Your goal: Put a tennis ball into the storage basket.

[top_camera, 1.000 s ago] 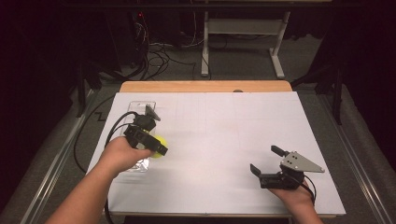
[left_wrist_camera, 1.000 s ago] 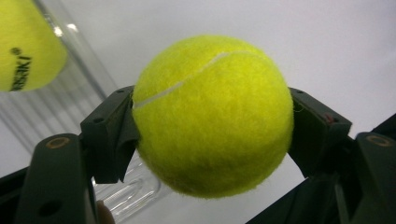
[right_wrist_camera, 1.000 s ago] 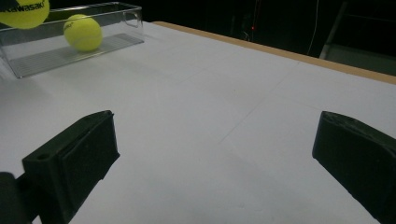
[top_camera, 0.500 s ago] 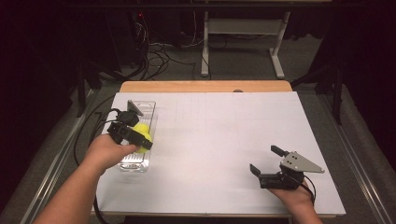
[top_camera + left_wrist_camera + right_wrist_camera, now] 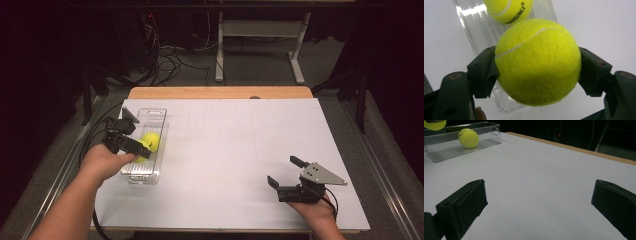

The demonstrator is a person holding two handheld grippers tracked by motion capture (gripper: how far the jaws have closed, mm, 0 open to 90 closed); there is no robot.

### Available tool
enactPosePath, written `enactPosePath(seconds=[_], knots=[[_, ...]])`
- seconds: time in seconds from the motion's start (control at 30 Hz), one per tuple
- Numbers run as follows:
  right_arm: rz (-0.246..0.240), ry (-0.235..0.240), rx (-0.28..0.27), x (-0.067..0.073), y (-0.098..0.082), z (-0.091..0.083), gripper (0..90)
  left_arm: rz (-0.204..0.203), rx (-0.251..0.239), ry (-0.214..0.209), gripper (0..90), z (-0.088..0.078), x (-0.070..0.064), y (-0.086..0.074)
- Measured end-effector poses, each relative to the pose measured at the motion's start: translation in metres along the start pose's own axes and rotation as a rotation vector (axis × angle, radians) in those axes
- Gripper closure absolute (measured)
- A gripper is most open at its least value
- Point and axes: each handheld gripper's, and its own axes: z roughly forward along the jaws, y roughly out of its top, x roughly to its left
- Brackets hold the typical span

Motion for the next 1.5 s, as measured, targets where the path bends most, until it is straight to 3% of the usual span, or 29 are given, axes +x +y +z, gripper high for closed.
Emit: enactPosePath(seconds=[0.2,0.53,1.5], knots=[[-0.004,0.000,-0.001,0.000,0.000,0.000,0.3,-0.015,-0.004,0.019,26.6,-0.003,0.005,0.000],[-0.006,0.001,0.002,0.000,0.000,0.001,0.3,-0.004,0.007,0.041,26.6,-0.002,0.002,0.002],[-0.010,0.009,0.002,0.002,0.000,0.001,0.4,0.001,0.079,0.058,26.4,0.039,-0.004,-0.002]])
